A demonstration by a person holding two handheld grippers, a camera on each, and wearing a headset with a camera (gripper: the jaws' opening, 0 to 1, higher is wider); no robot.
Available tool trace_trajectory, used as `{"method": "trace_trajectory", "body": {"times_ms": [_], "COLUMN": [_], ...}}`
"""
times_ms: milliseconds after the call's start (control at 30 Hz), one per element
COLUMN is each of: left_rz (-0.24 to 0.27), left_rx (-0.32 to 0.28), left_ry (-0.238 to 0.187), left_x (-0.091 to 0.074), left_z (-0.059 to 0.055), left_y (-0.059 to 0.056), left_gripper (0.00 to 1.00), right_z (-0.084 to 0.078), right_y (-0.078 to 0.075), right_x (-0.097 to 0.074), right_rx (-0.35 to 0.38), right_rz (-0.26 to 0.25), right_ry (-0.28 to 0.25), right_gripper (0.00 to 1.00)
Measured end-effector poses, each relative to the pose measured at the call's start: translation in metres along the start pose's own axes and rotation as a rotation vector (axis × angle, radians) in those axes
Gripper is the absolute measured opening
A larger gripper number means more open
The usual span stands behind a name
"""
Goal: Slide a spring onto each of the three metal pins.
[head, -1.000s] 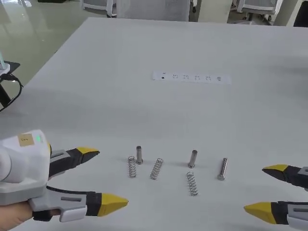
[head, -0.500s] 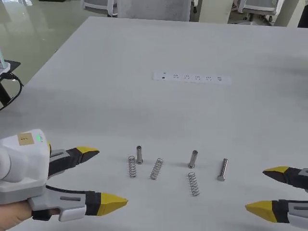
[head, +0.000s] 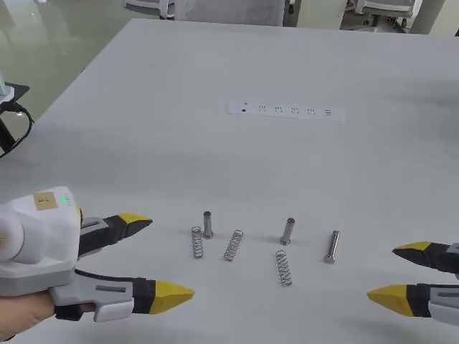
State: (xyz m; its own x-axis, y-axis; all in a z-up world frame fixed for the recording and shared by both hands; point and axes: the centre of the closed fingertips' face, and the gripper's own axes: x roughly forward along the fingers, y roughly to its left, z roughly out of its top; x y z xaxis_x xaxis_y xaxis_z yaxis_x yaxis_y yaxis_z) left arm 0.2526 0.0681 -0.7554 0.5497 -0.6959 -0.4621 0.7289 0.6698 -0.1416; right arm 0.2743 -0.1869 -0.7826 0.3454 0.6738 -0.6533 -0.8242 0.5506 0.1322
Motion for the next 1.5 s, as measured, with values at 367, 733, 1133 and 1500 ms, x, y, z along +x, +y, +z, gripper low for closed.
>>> {"method": "trace_trajectory", "body": {"times_ms": [367, 733, 1133, 1500], "left_rz": [-0.010, -0.010, -0.006, -0.003], "left_rx": [-0.002, -0.004, -0.008, -0.007], "left_ry": [0.015, 0.021, 0.029, 0.037], "left_x": [0.001, 0.001, 0.001, 0.000], "left_z": [-0.006, -0.008, -0.010, -0.012], "left_y": [-0.004, -0.006, -0.005, -0.005], "left_gripper": [0.74, 0.73, 0.71, 0.70], "right_z": [-0.001, 0.007, 0.020, 0.031], "right_y": [-0.010, -0.023, -0.036, -0.043], "right_x": [0.002, 0.011, 0.027, 0.049], "right_rx": [0.015, 0.066, 0.188, 0.266], "right_rz": [-0.023, -0.046, -0.059, -0.069], "right_ry": [0.039, 0.072, 0.098, 0.141], "right_gripper": [0.52, 0.47, 0.40, 0.33]}}
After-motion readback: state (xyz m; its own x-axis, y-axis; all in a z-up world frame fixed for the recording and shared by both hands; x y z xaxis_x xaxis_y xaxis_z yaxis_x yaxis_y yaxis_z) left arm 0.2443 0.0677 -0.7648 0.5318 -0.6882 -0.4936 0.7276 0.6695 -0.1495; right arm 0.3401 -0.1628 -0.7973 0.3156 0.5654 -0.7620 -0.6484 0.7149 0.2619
